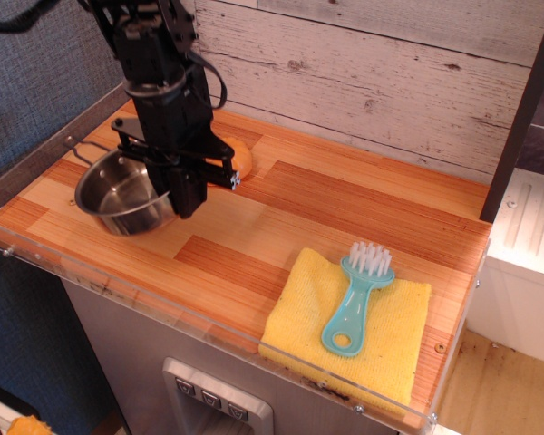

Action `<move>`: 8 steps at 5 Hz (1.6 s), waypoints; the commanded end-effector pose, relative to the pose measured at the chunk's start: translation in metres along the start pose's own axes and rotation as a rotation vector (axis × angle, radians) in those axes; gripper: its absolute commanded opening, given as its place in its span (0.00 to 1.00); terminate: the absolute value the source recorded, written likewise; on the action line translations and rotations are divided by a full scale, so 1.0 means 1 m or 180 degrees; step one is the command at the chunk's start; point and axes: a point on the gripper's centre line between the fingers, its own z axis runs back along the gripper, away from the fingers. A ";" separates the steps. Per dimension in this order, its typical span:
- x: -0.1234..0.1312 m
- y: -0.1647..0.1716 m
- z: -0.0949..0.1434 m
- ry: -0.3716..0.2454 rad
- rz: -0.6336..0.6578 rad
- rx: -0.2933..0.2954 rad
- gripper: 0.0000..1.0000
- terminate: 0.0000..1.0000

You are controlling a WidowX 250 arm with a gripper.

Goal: PICK UP THE VESSEL AND PUT ANOTHER SIDE OF THE TABLE

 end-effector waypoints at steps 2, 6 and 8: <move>-0.004 0.013 -0.027 0.0245 0.0043 0.0085 0.00 0.00; -0.012 0.001 -0.024 0.0275 -0.0023 0.0081 1.00 0.00; -0.010 -0.005 0.001 0.0057 0.0065 0.0004 1.00 0.00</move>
